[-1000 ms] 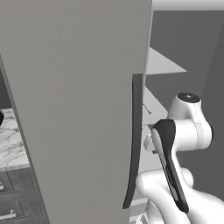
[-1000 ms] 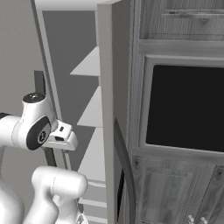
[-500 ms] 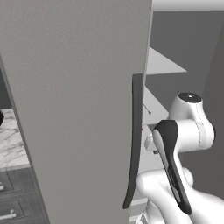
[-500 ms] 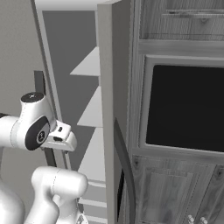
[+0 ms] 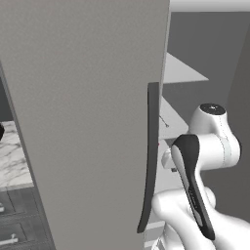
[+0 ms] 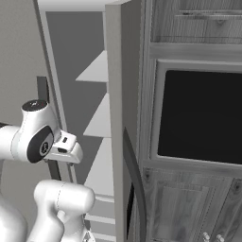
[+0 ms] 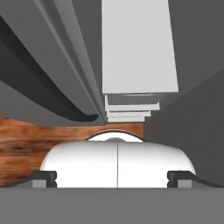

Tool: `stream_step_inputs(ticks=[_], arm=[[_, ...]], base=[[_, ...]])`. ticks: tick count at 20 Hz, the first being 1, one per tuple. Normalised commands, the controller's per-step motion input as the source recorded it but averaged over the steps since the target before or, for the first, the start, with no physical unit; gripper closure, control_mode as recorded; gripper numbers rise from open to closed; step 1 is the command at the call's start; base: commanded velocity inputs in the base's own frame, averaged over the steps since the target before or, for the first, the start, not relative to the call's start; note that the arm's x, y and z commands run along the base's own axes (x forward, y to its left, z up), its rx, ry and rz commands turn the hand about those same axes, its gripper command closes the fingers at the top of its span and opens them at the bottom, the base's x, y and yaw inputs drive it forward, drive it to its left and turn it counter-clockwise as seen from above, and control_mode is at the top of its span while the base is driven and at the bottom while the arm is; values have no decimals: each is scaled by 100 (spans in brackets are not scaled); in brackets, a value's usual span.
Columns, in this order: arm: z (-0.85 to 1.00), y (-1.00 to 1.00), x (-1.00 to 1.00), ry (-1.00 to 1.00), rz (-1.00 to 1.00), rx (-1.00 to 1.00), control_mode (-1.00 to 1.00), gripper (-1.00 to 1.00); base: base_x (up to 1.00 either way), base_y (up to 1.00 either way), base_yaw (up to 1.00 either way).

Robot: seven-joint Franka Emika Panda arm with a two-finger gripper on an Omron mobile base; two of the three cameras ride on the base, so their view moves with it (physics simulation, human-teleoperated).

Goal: Store the kebab skewer in the freezer for long-term storage. Close the freezer door after placing the cooked food.

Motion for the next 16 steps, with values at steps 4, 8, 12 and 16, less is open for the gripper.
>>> stream_step_inputs(ticks=[4, 8, 12, 16], arm=[[0, 0, -7, -1, 0, 0, 100, -100], [0, 0, 0, 0, 0, 0, 100, -100], [0, 0, 0, 0, 0, 0, 100, -100], [0, 0, 0, 0, 0, 0, 100, -100]], base=[[-32, 0, 0], [-52, 0, 0], [-47, -3, 0], [-46, -9, 0]])
